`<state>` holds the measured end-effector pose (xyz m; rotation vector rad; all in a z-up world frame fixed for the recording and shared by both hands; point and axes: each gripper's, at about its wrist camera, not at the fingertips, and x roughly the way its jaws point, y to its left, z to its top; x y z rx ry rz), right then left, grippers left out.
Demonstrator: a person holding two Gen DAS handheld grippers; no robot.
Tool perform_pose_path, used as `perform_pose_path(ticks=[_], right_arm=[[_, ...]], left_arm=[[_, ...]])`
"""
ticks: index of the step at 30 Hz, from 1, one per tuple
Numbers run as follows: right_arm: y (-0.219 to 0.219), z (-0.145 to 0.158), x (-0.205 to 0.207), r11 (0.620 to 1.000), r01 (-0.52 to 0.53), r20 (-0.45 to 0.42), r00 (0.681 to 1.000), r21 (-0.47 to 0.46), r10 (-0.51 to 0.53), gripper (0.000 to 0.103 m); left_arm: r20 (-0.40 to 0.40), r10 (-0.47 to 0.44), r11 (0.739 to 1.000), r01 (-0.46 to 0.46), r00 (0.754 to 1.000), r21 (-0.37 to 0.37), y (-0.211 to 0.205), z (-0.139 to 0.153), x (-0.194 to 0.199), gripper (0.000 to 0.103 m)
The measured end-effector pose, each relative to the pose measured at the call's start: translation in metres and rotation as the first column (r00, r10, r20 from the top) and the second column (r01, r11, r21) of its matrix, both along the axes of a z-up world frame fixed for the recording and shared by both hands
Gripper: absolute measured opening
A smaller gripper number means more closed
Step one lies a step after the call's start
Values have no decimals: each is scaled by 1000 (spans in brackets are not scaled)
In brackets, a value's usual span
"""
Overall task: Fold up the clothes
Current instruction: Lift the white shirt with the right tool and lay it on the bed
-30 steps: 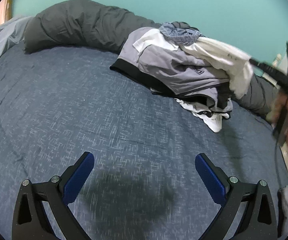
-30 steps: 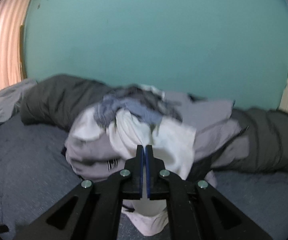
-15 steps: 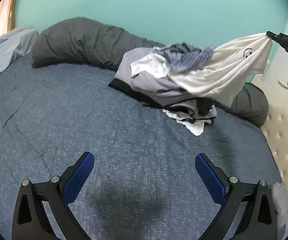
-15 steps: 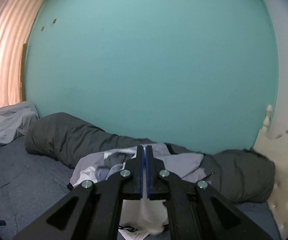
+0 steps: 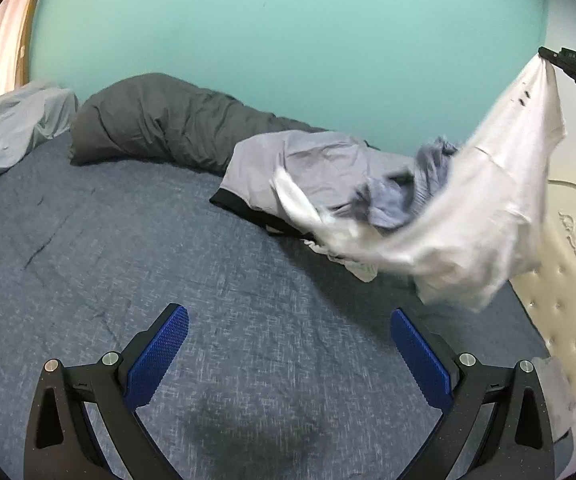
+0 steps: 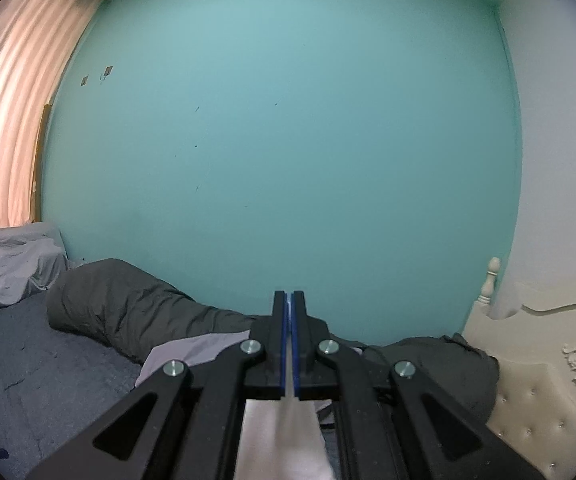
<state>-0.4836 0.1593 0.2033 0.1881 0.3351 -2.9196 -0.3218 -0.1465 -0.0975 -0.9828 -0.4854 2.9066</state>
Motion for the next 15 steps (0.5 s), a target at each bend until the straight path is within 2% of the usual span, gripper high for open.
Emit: perform_pose_path(ticks=[3,8,12,15], right_arm=[[17,1,29,1000,15,-2,1000,0,-15,1],[43,-16,67,999,35,45,998,-7,-34,1],[61,-30,103,1000,-22,93,995,-8,23,1],[70,-56,131,997,-81,146,986,-6,81,1]], left_arm=[[-25,2,1000,-2,1000,-6,-3,6,23,103],[-34,-10,1000,10,999,-14,2,9,64,103],[-14,-18,1000,18,1000,-2,5,2,89,103],[-7,-20,1000,20,1000,-12,8,-6,102,103]])
